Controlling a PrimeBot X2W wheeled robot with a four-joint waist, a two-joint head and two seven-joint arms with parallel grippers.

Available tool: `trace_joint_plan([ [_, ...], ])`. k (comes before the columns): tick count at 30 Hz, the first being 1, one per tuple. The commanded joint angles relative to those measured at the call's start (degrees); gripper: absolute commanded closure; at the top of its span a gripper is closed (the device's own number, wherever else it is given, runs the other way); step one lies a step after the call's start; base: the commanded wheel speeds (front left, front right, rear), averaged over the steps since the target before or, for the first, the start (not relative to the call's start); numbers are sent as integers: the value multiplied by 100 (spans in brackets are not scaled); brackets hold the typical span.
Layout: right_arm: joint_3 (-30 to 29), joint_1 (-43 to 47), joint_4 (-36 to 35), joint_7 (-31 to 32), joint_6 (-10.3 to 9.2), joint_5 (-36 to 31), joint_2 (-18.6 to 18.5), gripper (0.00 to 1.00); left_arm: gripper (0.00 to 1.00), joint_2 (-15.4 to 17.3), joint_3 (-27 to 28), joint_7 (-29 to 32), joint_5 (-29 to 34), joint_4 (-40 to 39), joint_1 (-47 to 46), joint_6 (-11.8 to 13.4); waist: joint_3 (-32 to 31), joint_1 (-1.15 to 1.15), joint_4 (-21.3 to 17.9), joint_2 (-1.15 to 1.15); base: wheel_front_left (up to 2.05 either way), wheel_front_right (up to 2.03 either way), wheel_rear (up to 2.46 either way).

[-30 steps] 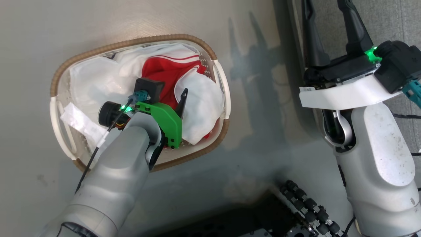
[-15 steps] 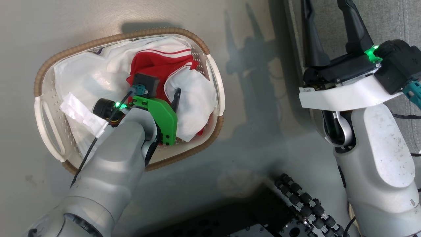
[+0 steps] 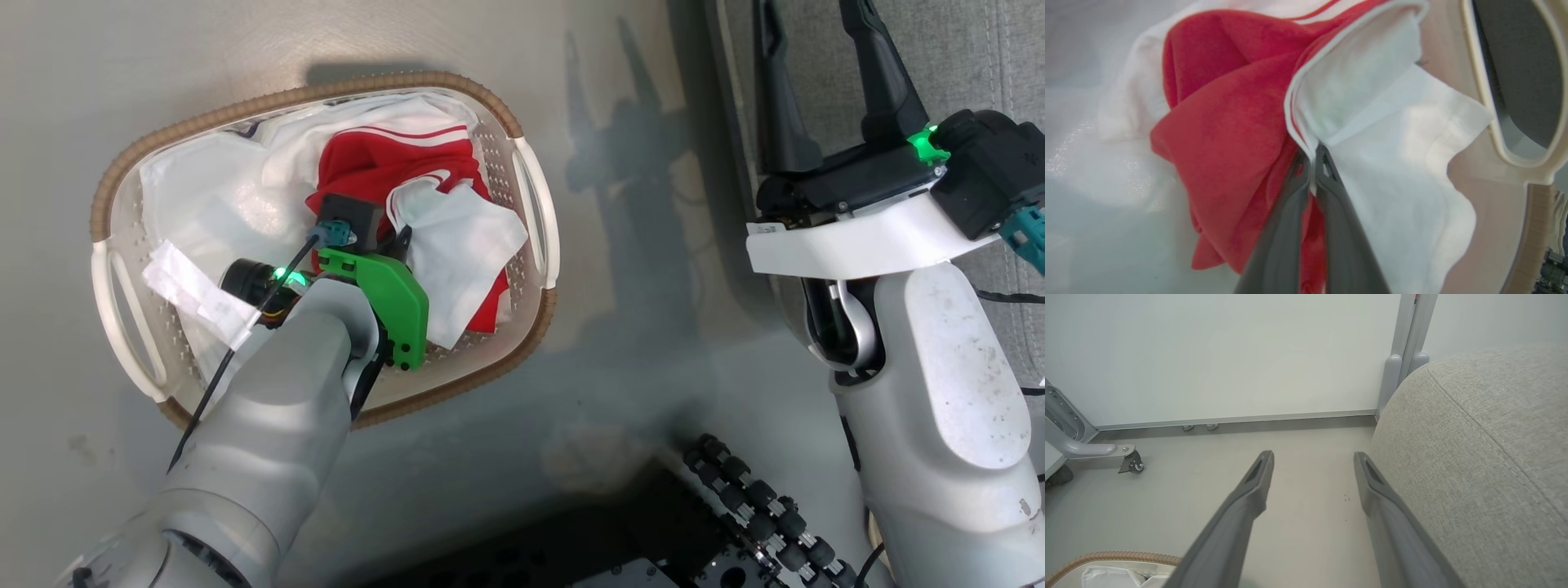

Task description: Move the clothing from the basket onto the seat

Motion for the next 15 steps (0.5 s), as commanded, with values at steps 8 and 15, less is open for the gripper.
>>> trace_joint_plan([
  [8,35,20,157,-27,-6,100,-18,0,100,38,-90,-375,-162,-5,183,-68,-448,0,-20,0,0,0,0],
  [15,-2,232,315,-27,-6,100,-18,0,100,37,-83,-558,-312,-199,531,-92,-1008,0,119,0,0,0,0],
])
